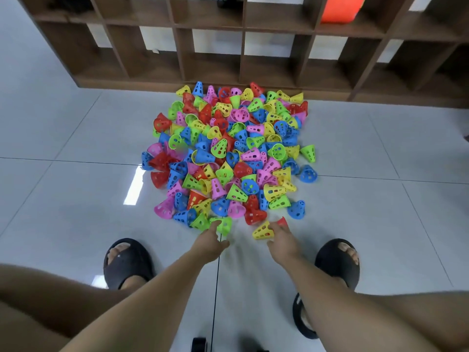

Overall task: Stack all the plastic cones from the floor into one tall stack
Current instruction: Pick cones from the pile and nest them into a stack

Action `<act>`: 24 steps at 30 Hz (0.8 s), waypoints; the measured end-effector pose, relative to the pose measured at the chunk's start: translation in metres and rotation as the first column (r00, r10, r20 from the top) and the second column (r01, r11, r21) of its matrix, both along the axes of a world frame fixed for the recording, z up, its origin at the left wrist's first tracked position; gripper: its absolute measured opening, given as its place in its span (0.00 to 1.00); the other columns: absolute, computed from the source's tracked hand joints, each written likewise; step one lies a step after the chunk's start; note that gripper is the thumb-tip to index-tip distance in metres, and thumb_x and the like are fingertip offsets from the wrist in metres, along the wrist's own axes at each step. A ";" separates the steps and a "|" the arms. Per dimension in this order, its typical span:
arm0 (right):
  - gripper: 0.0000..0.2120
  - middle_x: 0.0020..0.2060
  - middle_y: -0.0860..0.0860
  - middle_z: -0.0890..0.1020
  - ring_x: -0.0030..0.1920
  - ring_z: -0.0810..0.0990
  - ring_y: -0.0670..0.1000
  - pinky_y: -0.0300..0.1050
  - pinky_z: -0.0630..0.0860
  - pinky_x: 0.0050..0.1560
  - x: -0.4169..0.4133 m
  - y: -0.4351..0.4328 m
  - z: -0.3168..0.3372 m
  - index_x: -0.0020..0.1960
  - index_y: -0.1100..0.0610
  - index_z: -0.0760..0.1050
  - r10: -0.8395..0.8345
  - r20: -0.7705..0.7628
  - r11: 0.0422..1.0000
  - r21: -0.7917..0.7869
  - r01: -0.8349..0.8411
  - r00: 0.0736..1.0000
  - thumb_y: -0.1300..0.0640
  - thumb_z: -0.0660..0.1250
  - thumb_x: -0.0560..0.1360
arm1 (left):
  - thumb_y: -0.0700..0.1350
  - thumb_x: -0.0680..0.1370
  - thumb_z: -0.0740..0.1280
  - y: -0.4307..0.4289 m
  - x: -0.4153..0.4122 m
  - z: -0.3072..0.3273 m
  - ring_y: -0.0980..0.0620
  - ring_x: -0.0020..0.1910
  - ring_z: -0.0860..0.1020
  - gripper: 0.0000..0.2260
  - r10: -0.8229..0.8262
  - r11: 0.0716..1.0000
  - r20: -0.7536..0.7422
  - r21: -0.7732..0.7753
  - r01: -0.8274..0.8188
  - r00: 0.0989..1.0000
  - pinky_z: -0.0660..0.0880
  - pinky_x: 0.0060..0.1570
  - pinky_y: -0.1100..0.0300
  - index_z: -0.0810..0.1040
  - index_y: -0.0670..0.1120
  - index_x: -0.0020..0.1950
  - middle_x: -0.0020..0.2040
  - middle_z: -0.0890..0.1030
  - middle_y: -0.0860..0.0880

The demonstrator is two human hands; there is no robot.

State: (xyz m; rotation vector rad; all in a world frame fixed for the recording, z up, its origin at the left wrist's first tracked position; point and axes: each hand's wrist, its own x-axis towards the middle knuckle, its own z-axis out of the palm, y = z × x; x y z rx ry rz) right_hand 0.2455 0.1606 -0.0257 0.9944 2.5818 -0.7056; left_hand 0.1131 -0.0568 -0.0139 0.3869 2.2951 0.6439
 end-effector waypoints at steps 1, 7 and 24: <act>0.27 0.74 0.51 0.69 0.65 0.79 0.58 0.51 0.76 0.62 -0.002 -0.002 0.000 0.78 0.47 0.67 0.003 -0.004 1.000 -0.004 -0.003 1.000 0.56 0.67 0.80 | 0.54 0.80 0.73 0.002 -0.002 -0.001 0.42 0.65 0.79 0.37 0.006 1.000 0.002 0.003 -0.006 1.000 0.75 0.62 0.53 0.59 0.54 0.84 0.67 0.80 0.42; 0.22 0.75 0.51 0.69 0.64 0.79 0.56 0.49 0.76 0.65 -0.007 -0.002 -0.013 0.74 0.52 0.72 -0.002 -0.046 0.999 -0.052 -0.001 0.999 0.58 0.67 0.81 | 0.54 0.83 0.68 0.018 -0.012 -0.015 0.41 0.53 0.83 0.35 0.003 0.999 0.027 -0.039 -0.002 1.000 0.79 0.51 0.53 0.53 0.58 0.86 0.59 0.83 0.40; 0.05 0.46 0.48 0.84 0.48 0.83 0.54 0.50 0.82 0.49 -0.002 0.002 -0.037 0.50 0.50 0.79 -0.443 -0.160 0.870 -0.313 0.380 0.882 0.58 0.72 0.78 | 0.49 0.74 0.74 0.023 0.021 -0.049 0.45 0.44 0.81 0.20 0.050 0.997 0.023 -0.061 -0.049 0.998 0.77 0.38 0.56 0.68 0.55 0.60 0.55 0.77 0.45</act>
